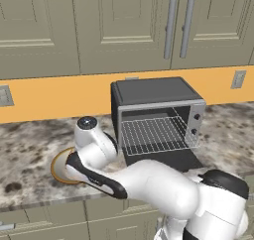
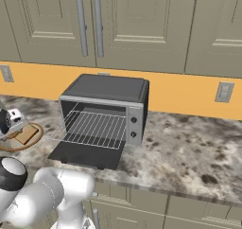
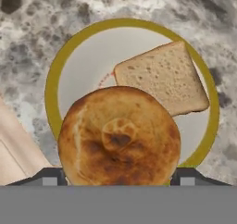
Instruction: Pick up the heated bread from the toaster oven and place it in the bowl. Then move the bread bowl to the dining counter.
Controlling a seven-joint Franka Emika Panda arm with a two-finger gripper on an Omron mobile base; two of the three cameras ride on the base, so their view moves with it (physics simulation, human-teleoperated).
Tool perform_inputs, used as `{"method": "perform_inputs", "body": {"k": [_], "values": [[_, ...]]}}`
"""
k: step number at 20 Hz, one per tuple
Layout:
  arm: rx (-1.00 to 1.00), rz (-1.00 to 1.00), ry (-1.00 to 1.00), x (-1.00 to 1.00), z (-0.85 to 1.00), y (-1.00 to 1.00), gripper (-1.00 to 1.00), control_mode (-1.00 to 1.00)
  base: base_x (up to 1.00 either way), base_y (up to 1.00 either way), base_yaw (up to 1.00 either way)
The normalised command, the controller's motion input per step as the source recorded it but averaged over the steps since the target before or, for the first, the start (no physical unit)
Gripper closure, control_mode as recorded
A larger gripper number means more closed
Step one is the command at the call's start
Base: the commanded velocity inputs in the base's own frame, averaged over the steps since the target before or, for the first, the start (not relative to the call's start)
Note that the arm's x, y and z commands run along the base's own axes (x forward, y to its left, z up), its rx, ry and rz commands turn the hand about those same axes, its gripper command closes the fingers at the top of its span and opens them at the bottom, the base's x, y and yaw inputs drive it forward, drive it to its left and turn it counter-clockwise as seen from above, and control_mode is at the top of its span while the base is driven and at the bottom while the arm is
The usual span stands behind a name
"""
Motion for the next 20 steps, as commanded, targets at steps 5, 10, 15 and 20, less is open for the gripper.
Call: {"method": "perform_inputs", "body": {"k": [5,10,15,20], "values": [[0.0,0.0,0.02,0.81,-0.41,0.55,-1.0,-1.0,0.0,0.0,0.0],[0.0,-0.02,0.0,0.36,-0.03,0.09,-1.0,-1.0,0.0,0.0,0.0],[0.0,-0.08,0.04,-0.19,0.0,-0.23,-1.0,-1.0,0.0,0.0,0.0],[0.07,-0.16,0.06,-0.36,0.0,-0.39,-1.0,-1.0,0.0,0.0,0.0]]}}
